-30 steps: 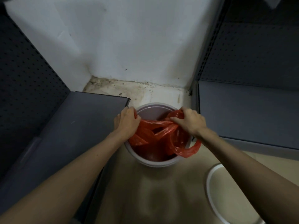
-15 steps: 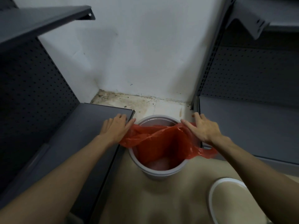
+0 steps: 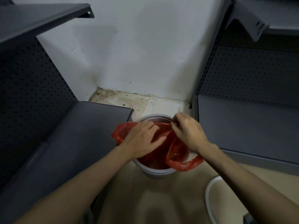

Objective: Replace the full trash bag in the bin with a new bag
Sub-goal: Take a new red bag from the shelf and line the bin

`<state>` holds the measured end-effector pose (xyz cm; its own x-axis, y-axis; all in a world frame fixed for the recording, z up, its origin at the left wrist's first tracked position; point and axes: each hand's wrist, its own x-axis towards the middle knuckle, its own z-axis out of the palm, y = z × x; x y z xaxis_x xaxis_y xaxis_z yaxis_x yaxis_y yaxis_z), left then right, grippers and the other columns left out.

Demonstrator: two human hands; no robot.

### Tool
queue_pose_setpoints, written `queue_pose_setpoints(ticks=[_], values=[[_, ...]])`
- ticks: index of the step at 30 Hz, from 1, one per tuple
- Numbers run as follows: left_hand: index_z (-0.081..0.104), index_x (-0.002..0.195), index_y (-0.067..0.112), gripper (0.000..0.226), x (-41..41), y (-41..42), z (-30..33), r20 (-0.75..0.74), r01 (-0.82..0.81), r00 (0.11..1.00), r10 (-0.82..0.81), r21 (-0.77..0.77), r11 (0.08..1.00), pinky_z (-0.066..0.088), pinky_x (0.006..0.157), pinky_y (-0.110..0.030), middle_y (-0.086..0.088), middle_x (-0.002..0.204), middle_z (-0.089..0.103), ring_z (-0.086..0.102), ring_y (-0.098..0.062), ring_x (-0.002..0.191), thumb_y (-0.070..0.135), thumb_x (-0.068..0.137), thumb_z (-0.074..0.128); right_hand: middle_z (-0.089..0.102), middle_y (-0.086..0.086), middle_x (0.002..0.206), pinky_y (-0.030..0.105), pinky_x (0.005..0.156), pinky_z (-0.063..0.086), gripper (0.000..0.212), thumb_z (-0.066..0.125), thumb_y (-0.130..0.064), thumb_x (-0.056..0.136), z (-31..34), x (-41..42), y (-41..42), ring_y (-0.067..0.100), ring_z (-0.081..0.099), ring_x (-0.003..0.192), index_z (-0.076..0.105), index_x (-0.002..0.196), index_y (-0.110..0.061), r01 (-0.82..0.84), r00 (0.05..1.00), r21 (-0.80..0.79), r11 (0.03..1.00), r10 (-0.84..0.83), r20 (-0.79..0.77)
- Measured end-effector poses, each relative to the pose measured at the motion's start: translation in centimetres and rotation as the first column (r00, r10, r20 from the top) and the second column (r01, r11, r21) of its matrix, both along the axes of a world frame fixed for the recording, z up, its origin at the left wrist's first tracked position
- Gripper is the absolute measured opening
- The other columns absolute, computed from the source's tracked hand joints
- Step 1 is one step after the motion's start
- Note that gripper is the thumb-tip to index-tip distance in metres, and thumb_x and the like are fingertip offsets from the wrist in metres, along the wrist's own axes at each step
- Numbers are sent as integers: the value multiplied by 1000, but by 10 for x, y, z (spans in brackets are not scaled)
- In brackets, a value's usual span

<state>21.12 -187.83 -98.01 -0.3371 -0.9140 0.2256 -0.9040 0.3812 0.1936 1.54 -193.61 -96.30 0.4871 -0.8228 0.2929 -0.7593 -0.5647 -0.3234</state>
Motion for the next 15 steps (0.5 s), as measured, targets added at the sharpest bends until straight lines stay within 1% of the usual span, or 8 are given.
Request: queue_pose_setpoints(ticks=[2,3,4,7,9,12,14,15], values=[[56,124,18,58,-1,-1,-7,107,-18,994,9,85,996,41,96,-35,2,117,58,51,-16,109,63,89,44,62,7,86,44,67,50,12,52,-21,94,-2,0,6,28,58,77,54,90,-10,37,996,125,991,-47,73],[54,129,19,58,1,0,-9,152,-16,988,0,110,994,40,98,-36,2,121,57,50,-17,112,61,88,47,63,8,84,44,66,50,13,52,-21,94,-4,-1,8,29,60,76,54,89,-10,61,993,164,985,-77,90],[55,129,21,53,4,0,-11,175,-2,984,-19,118,993,40,97,-36,2,122,56,49,-18,114,55,89,49,64,10,81,44,66,51,15,52,-21,94,-4,-2,10,30,60,74,55,87,-9,82,991,191,978,-101,92],[64,118,21,30,14,6,-13,148,79,985,-94,100,992,41,91,-34,2,117,58,51,-17,107,34,93,53,63,10,74,41,64,49,25,50,-28,96,-6,-8,17,34,61,74,52,79,-11,124,988,248,961,-144,63],[69,109,20,22,20,13,-13,108,123,985,-133,95,988,43,88,-35,3,111,59,52,-15,101,26,93,56,67,13,82,41,68,49,26,47,-31,96,-7,-13,19,37,62,81,56,83,-11,149,988,281,948,-154,-2],[70,97,19,14,29,25,-14,83,177,979,-184,90,980,45,85,-35,5,105,59,52,-12,94,24,93,57,68,10,94,39,72,48,26,50,-38,94,-9,-22,21,33,62,91,60,95,-14,162,984,295,942,-132,-121],[69,94,20,13,32,34,-13,91,208,972,-216,92,974,45,84,-33,6,103,57,50,-10,93,25,93,57,66,5,100,40,77,48,36,54,-51,91,-8,-25,23,28,58,98,59,99,-16,161,981,292,943,-121,-151],[68,94,20,14,32,39,-12,104,219,968,-229,96,971,45,84,-33,6,104,56,50,-10,93,26,93,56,66,4,101,41,80,48,44,53,-59,88,-8,-25,24,27,55,99,59,97,-17,158,980,284,946,-114,-164]])
